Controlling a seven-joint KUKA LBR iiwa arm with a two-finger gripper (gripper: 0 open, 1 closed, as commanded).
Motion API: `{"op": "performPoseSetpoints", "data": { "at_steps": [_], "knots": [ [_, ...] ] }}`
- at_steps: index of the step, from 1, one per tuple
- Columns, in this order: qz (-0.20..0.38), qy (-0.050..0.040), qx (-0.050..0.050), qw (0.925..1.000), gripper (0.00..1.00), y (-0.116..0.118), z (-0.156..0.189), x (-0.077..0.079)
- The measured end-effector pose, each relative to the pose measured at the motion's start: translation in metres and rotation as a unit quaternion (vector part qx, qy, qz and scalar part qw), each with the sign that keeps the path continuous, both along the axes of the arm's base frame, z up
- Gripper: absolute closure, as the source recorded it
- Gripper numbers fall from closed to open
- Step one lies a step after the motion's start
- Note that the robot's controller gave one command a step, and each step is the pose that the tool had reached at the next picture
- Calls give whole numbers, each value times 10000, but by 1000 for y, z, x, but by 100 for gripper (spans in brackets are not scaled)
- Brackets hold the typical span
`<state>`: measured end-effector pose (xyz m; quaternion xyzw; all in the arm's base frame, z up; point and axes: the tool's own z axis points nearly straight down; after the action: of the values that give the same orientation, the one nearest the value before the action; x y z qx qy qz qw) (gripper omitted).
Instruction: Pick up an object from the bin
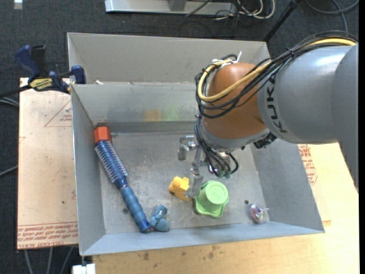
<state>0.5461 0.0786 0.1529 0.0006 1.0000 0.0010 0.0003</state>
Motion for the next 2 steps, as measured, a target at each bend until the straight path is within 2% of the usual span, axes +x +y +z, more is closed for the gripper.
{"op": "performPoseSetpoints", "data": {
  "at_steps": [1,2],
  "knots": [
    [-1015,26,-8,9948,0,-25,-85,-30],
    [-1021,-23,1,9948,100,-25,-81,-27]
  ]
}}
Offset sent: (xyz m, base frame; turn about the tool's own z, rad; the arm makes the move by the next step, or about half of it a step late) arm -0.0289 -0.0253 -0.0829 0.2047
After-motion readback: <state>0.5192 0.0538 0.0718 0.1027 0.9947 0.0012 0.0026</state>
